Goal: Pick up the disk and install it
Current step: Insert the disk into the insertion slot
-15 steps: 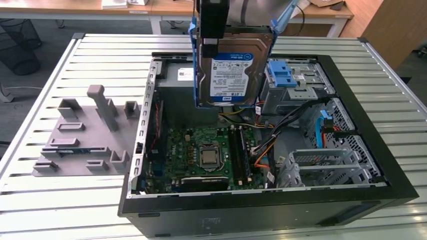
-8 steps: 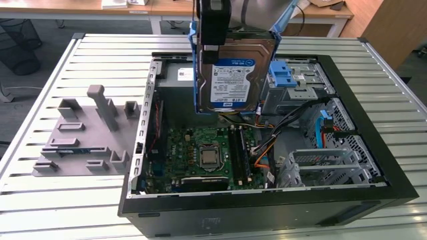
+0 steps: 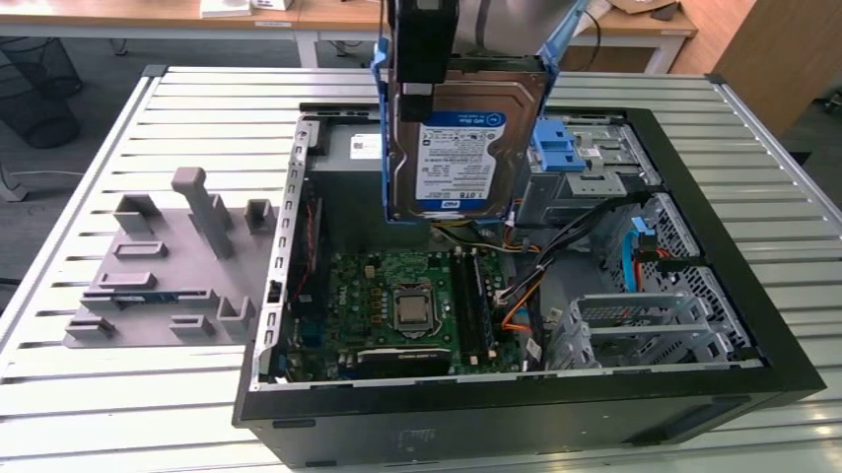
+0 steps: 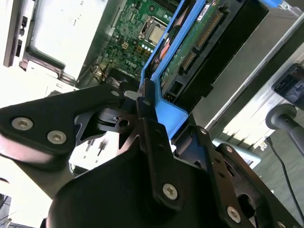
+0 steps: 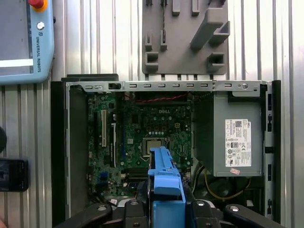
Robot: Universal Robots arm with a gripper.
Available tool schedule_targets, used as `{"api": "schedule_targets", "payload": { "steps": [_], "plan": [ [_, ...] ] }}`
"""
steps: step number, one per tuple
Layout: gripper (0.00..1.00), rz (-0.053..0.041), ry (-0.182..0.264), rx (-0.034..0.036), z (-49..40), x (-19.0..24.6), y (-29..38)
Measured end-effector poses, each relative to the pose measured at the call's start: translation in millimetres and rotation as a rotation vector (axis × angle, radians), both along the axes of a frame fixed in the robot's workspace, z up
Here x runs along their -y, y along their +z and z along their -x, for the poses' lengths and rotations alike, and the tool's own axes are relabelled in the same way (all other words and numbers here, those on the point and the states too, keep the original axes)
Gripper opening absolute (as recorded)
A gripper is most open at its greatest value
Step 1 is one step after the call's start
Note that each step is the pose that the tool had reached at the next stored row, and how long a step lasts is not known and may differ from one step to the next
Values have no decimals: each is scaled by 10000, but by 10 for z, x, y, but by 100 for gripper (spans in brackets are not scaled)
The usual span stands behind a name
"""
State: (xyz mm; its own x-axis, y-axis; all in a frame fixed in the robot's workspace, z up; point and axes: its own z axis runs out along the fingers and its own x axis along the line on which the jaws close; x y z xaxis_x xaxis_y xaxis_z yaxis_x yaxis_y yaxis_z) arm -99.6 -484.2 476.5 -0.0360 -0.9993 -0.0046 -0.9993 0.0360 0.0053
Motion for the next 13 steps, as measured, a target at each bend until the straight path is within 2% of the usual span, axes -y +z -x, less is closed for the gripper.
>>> {"api": "schedule_targets", "payload": {
  "steps": [8, 10, 13],
  "plan": [
    [36, 1, 0, 0, 0, 269, 0],
    [36, 2, 0, -1, -7, 298, 0],
    [36, 0, -1, 0, -58, 314, -1]
  ]
}}
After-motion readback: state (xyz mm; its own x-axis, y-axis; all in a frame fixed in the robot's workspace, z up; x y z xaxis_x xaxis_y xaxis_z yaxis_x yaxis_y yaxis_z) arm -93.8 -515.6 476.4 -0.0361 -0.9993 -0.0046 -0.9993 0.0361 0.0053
